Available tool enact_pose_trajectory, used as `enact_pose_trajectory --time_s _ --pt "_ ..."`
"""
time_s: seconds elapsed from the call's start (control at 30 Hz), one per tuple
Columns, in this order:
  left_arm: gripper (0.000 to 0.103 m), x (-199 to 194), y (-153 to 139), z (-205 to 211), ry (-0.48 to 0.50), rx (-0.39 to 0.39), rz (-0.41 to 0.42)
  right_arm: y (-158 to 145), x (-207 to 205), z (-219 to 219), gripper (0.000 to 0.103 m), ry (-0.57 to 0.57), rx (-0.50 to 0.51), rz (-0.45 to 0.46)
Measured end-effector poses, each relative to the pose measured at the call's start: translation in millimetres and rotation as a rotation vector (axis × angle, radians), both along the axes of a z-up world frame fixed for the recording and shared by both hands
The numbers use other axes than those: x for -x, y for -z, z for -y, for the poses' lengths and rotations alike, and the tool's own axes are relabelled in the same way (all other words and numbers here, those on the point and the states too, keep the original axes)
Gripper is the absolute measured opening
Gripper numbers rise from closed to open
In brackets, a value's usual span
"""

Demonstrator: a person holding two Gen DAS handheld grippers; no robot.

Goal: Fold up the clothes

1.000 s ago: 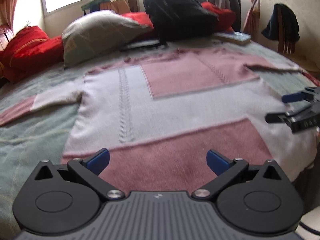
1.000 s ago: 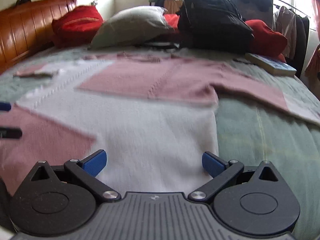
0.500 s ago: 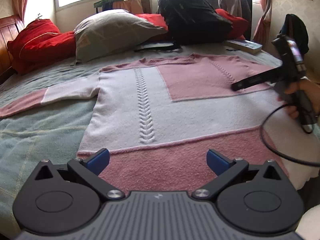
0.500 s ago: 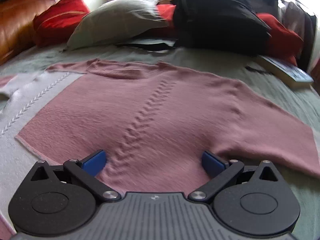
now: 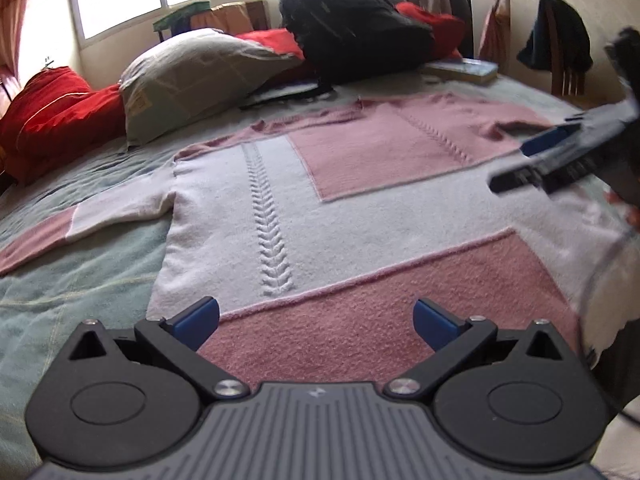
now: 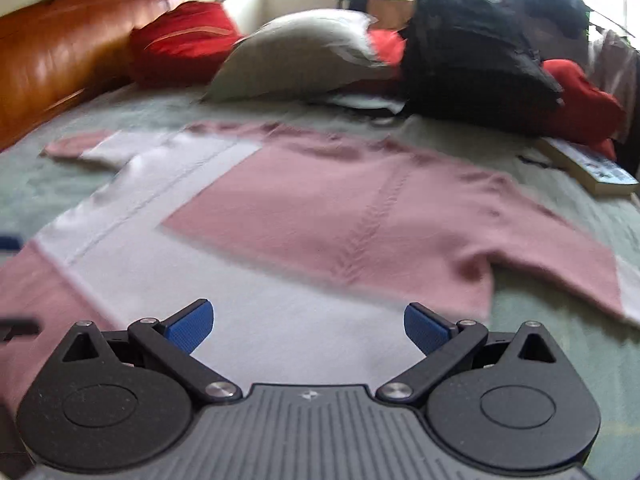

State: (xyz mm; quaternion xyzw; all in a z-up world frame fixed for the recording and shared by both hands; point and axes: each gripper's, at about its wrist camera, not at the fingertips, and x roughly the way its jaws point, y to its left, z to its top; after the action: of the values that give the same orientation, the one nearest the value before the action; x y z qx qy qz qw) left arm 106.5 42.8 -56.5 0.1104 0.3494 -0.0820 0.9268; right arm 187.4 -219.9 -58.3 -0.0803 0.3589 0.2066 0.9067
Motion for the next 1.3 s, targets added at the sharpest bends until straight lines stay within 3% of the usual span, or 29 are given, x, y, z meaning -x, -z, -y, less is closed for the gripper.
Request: enact_pose_trajectory --time_s 0.1,0.23,0.3,0.5,0.67,0.87,1.07,1.3 --pt "0.102 -2.2 15.5 4.3 0.019 -0.051 -0.019 16.6 19.3 1.4 0.103 0.023 0.066 -0.022" --pt "0.102 5.2 23.3 -7.5 -0.013 0.045 -0.029 23.9 53.9 20.2 0.103 0.049 0.04 -0.002" --pt "0.102 10.2 23.0 -10.8 -0.026 0.057 -0.033 24.5 69.2 27.2 0.103 0.059 0.034 0.002" --pt "0.102 35.5 18.7 -0.7 -0.006 -0.025 -0.049 31.4 102.7 31.8 0.103 0.076 0.026 0.055" --pt "0.102 53.8 16.7 11.8 0.055 -0.081 -0.093 32.1 109.2 26.9 0.103 0.074 0.051 0.075" --pt "0.102 63.6 1.8 37.0 0.153 -0.076 0.001 34.0 112.3 28.2 0.103 0.071 0.049 0.076" --pt "0.102 54.3 31.3 47.5 0.138 -0.038 -0.076 34.9 112.6 24.4 0.103 0.087 0.061 0.074" --pt "0.102 81.1 28.4 43.3 0.147 -0.095 -0.093 36.0 116.4 26.3 0.103 0.093 0.048 0.079"
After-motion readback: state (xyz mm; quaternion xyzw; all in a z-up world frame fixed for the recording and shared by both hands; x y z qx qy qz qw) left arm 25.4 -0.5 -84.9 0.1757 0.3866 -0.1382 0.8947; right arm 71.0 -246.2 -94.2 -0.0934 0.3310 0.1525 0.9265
